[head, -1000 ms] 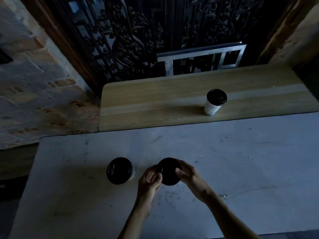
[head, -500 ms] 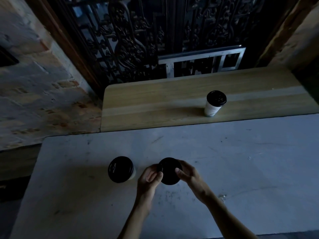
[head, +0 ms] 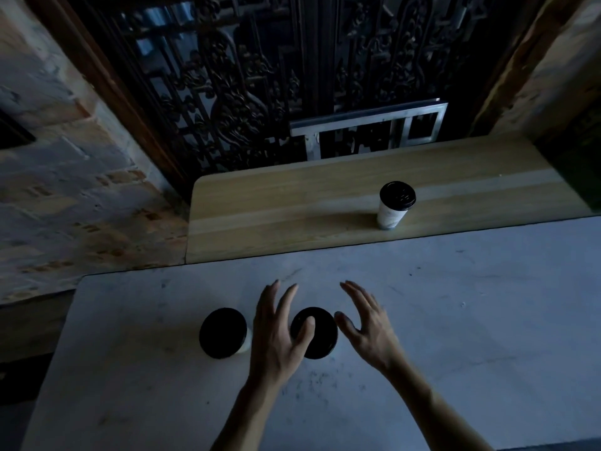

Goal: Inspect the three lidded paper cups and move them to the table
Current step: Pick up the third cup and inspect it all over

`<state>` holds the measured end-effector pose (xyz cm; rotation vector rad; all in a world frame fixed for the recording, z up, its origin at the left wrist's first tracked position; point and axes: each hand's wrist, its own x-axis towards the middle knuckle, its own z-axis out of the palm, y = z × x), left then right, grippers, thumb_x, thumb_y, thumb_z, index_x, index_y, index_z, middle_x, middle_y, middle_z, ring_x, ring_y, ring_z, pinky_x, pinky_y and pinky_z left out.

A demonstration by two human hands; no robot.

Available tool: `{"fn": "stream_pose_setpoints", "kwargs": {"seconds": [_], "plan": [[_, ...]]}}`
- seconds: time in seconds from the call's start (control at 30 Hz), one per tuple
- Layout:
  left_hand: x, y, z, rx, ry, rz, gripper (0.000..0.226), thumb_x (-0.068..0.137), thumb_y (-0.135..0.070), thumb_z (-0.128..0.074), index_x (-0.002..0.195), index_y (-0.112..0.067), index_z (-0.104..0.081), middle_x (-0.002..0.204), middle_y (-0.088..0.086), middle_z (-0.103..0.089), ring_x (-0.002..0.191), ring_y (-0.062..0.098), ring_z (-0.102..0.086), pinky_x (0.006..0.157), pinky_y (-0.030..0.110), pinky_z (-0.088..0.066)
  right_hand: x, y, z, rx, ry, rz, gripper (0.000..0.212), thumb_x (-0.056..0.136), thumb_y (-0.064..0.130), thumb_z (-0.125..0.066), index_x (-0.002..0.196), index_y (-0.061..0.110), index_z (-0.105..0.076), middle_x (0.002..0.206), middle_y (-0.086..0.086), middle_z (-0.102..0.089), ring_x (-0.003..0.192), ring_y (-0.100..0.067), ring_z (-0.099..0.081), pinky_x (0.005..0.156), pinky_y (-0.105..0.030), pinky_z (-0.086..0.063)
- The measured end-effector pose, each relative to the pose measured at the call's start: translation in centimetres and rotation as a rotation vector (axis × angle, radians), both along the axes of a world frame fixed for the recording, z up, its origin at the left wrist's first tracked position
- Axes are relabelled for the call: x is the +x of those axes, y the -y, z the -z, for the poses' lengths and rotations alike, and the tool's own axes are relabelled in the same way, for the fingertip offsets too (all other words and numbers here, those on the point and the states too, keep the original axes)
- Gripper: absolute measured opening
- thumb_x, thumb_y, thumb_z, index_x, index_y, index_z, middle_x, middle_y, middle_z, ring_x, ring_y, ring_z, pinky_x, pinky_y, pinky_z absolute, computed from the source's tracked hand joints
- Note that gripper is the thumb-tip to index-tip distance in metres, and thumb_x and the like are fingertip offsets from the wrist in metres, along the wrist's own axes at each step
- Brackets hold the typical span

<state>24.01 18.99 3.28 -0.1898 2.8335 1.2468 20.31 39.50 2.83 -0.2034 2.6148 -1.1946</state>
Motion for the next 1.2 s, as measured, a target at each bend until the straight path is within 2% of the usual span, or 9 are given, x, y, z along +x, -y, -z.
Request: {"fn": "stream_pose_setpoints", "kwargs": {"seconds": [0.1,0.2,0.33,0.47,0.6,0.83,0.93,1.07,1.2], "plan": [[-2.1,-1.0,-1.8,-0.137,-0.099,0.045,0.08,0.092,-0.069,-0.042,0.161,-0.028,-0.043,0.176,0.006,-0.025,0.164,0.027,-0.014,0.126,0.052,-0.022,-0.9,-0.8,-0.9,0.092,-0.094,-0.004,0.082,0.094,0.069,-0.037,0.162,0.024,-0.037,0.171,-0.001,-0.035,0.157,-0.024,-0.03,0.121,-0.043,-0.026],[-4.3,-2.4,-3.0,-0.237,-0.183,0.096,0.08,0.092,-0.066,-0.046,0.159,-0.023,-0.047,0.173,0.013,-0.032,0.162,0.034,-0.021,0.125,0.059,-0.026,-1.8,-2.1,-1.8,0.163,-0.183,0.016,0.08,0.095,0.065,-0.04,0.162,0.022,-0.037,0.172,-0.005,-0.034,0.159,-0.029,-0.028,0.123,-0.051,-0.029],[-7.4,-4.7,-3.5,-0.299,-0.188,0.175,0.084,0.091,-0.07,-0.044,0.163,-0.027,-0.039,0.178,0.009,-0.021,0.165,0.03,-0.009,0.129,0.056,-0.015,-3.6,-4.6,-2.9,0.238,-0.229,0.088,0.082,0.094,0.065,-0.04,0.162,0.019,-0.037,0.172,-0.009,-0.033,0.16,-0.033,-0.025,0.123,-0.053,-0.027],[-10.8,-7.9,-3.5,-0.35,-0.187,0.233,0.089,0.089,-0.073,-0.042,0.165,-0.028,-0.034,0.179,0.01,-0.016,0.165,0.034,-0.006,0.131,0.057,-0.007,-5.8,-7.8,-3.2,0.265,-0.244,0.151,0.083,0.093,0.065,-0.041,0.16,0.016,-0.039,0.17,-0.013,-0.036,0.158,-0.036,-0.028,0.121,-0.053,-0.029],[-14.5,-11.3,-2.8,-0.42,-0.171,0.279,0.092,0.089,-0.077,-0.037,0.167,-0.03,-0.028,0.179,0.011,-0.012,0.165,0.035,-0.002,0.129,0.051,0.005,-8.7,-11.1,-2.4,0.278,-0.219,0.183,0.081,0.095,0.061,-0.048,0.162,0.018,-0.035,0.172,-0.011,-0.032,0.159,-0.033,-0.024,0.122,-0.051,-0.027],[-19.9,-15.9,-0.6,-0.432,-0.106,0.318,0.089,0.096,-0.068,-0.055,0.169,-0.029,-0.024,0.18,0.01,-0.006,0.166,0.033,0.0,0.131,0.053,0.0,-13.8,-14.5,0.7,0.254,-0.133,0.231,0.078,0.099,0.048,-0.065,0.162,0.014,-0.035,0.172,-0.013,-0.03,0.159,-0.035,-0.026,0.121,-0.055,-0.03],[-22.2,-17.4,0.0,-0.419,-0.117,0.316,0.086,0.095,-0.062,-0.061,0.167,-0.026,-0.031,0.179,0.014,-0.014,0.165,0.036,-0.005,0.131,0.054,-0.006,-16.0,-15.7,2.6,0.235,-0.097,0.265,0.077,0.098,0.042,-0.069,0.161,0.012,-0.036,0.171,-0.013,-0.033,0.157,-0.034,-0.03,0.119,-0.054,-0.031],[-25.1,-18.9,0.8,-0.399,-0.127,0.33,0.086,0.091,-0.056,-0.067,0.165,-0.022,-0.038,0.176,0.017,-0.022,0.164,0.041,-0.013,0.13,0.055,-0.014,-18.5,-16.2,4.9,0.202,-0.063,0.284,0.081,0.098,0.045,-0.07,0.162,0.011,-0.034,0.172,-0.011,-0.033,0.158,-0.031,-0.03,0.121,-0.051,-0.031],[-27.7,-20.1,2.0,-0.407,-0.159,0.339,0.085,0.089,-0.053,-0.069,0.163,-0.022,-0.042,0.174,0.018,-0.028,0.161,0.045,-0.02,0.128,0.059,-0.021,-20.8,-15.6,6.7,0.076,0.011,0.307,0.087,0.099,0.045,-0.069,0.164,0.005,-0.027,0.172,-0.016,-0.029,0.16,-0.032,-0.026,0.126,-0.051,-0.027]]}}
